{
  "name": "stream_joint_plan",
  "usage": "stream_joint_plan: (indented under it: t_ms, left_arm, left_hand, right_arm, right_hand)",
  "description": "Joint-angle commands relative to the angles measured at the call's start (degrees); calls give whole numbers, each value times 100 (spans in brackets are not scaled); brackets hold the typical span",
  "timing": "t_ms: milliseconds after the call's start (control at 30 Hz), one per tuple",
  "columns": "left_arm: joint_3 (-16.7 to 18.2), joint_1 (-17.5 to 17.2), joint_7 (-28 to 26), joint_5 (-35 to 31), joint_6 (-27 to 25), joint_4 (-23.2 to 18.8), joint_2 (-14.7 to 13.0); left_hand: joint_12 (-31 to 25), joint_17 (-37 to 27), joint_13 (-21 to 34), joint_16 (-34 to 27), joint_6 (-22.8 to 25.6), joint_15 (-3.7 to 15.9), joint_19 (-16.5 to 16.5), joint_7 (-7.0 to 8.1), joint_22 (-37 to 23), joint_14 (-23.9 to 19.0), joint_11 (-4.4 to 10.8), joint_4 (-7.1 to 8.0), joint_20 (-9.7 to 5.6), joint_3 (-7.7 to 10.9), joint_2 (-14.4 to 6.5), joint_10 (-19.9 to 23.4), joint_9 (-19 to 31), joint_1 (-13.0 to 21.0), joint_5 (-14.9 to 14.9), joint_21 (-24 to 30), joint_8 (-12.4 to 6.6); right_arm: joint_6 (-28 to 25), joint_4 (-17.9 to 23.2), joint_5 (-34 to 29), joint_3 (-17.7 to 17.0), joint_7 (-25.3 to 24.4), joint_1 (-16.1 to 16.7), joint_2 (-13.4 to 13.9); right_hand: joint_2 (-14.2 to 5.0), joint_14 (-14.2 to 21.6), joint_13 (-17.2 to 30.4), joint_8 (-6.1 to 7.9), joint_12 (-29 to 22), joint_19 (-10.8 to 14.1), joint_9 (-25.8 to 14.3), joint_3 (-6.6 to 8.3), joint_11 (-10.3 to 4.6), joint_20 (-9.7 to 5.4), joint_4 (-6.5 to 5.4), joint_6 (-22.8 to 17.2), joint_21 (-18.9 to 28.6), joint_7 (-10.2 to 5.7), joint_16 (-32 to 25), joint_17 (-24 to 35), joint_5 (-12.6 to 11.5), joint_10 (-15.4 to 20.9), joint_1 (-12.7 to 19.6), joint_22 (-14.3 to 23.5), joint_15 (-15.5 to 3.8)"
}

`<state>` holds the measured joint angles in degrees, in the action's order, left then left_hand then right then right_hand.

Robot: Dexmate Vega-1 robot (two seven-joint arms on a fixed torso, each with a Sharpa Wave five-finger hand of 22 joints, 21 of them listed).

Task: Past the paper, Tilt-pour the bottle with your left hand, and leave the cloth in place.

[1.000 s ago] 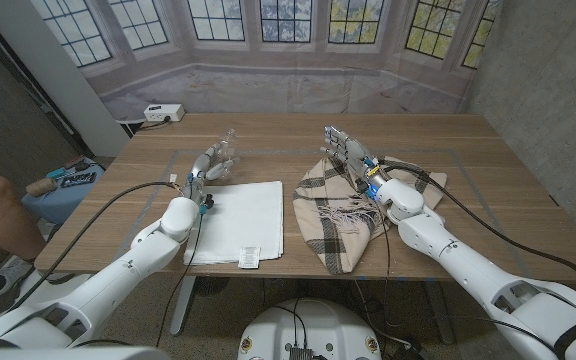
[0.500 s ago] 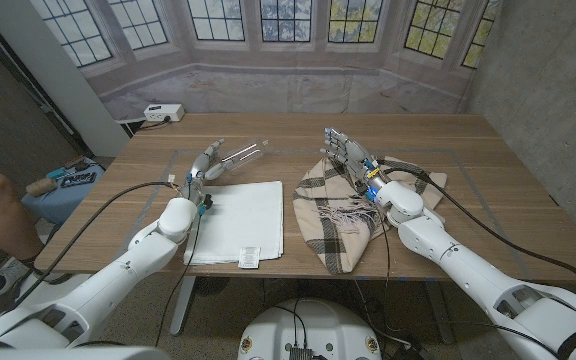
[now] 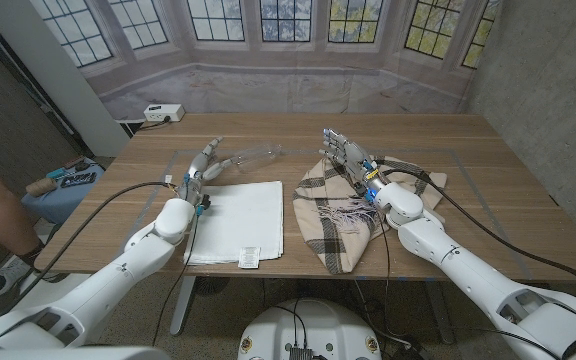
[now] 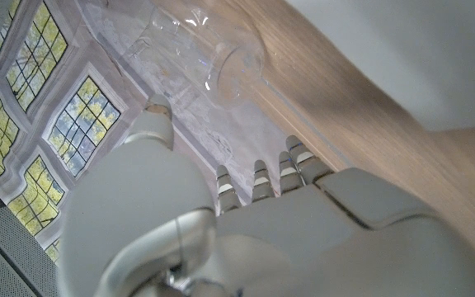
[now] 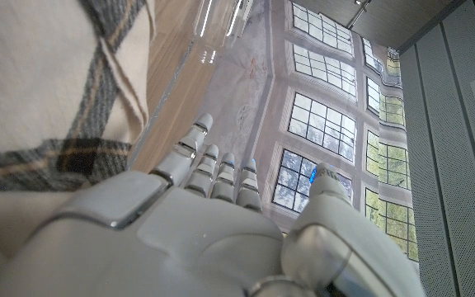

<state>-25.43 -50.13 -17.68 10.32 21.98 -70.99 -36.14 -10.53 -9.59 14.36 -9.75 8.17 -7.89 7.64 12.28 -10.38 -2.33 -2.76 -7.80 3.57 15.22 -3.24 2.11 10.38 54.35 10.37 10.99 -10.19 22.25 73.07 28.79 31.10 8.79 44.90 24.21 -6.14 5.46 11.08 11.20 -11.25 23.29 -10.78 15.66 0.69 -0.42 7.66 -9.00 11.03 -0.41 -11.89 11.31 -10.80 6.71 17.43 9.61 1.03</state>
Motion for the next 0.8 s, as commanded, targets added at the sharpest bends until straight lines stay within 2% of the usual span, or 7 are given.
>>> stream_joint_plan:
  t_ms: [33,267,533,667,700,800]
  left_arm:
    - [100,-111,55,11,253,-143,-68]
    - [180,-164,215,140,452,-173,-81]
    - [222,-113,498,372,668,-8,10]
    - [220,-72,607,456,724,63,72]
    - [224,-62,650,511,763,99,105]
    - [214,-48,708,544,772,112,135]
  left_hand:
    - [-23,-20,-9,14,-26,-19,-33,-40,0,49,-1,4,-2,-32,-30,-53,14,-64,-17,-17,14]
    - [-60,-30,-64,-7,-11,28,-76,-150,1,126,7,115,-15,-141,7,-54,10,-306,-35,-7,-18]
    - [-132,-55,-157,-69,38,77,-89,-391,-7,113,-43,447,-18,-393,-5,29,10,-984,-16,31,-52]
    - [-165,-65,-197,-89,56,128,-61,-592,-12,75,-65,620,-75,-466,-117,101,9,-1295,-1,56,-57]
    - [-171,-74,-207,-94,73,130,-60,-662,-14,72,-80,685,-71,-457,-217,117,9,-1381,6,60,-61]
    - [-194,-70,-225,-110,115,149,-22,-819,-16,8,-96,736,-77,-425,-346,178,5,-1453,9,80,-70]
  right_arm:
    - [-11,47,-38,23,-34,-7,-7]
    - [48,-28,-71,42,-49,-68,-79]
    - [-22,66,-105,36,-171,-23,-63]
    - [-89,120,-98,33,-191,-8,-35]
    - [-108,135,-101,34,-199,-5,-27]
    - [-151,190,-94,30,-213,19,2]
  right_hand:
    - [-33,19,31,21,-12,17,-34,46,10,35,6,-59,-2,2,5,27,3,18,22,18,28]
    - [-27,20,31,18,-12,10,-34,44,2,38,8,-52,-5,5,5,26,3,19,22,18,25]
    - [-31,14,30,18,-12,-5,-34,43,6,33,4,-52,-10,-2,6,28,3,19,19,18,23]
    - [-31,16,30,20,-12,-16,-34,43,2,22,6,-57,-13,3,6,28,3,18,22,18,22]
    - [-35,14,30,20,-12,-18,-34,44,5,18,4,-57,-14,3,6,29,3,20,20,18,21]
    - [-38,15,30,20,-12,-31,-34,45,0,2,5,-59,-18,4,5,29,3,20,23,19,19]
